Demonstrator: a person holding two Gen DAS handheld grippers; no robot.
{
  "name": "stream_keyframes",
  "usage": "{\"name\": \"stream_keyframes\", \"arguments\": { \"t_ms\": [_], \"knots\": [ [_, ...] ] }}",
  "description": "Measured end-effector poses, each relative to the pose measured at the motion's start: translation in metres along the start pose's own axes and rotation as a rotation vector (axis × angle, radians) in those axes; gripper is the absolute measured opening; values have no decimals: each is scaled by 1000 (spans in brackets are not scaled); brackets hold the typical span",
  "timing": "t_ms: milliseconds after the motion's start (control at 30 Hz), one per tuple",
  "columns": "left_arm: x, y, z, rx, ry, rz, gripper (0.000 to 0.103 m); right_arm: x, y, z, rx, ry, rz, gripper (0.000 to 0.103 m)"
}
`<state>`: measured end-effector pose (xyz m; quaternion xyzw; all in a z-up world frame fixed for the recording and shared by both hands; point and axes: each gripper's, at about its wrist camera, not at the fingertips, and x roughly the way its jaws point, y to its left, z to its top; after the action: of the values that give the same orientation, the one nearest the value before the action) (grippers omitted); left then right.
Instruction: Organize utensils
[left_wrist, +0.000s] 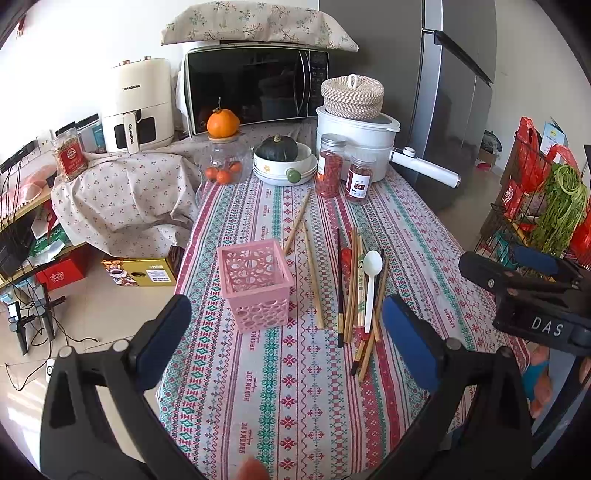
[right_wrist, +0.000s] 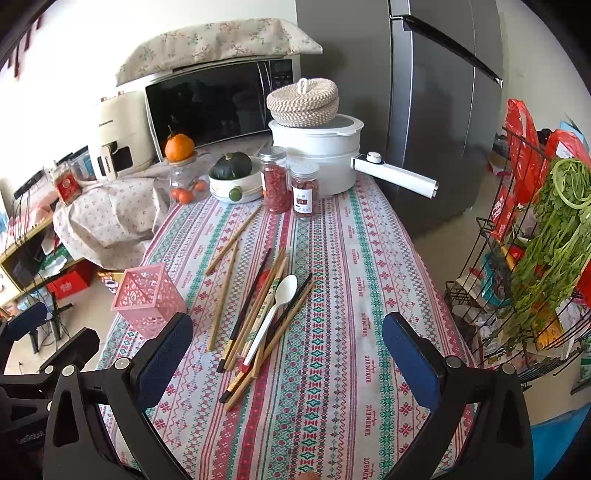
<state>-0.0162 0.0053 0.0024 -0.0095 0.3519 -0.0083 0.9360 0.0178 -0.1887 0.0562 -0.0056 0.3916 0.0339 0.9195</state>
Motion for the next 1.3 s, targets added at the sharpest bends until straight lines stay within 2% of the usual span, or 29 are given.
{"name": "stream_keyframes", "arguments": {
  "t_ms": [1300],
  "knots": [
    [3,-1,-2,4,16,-4,103,6,1,-4,11,27,12,103]
  ]
}}
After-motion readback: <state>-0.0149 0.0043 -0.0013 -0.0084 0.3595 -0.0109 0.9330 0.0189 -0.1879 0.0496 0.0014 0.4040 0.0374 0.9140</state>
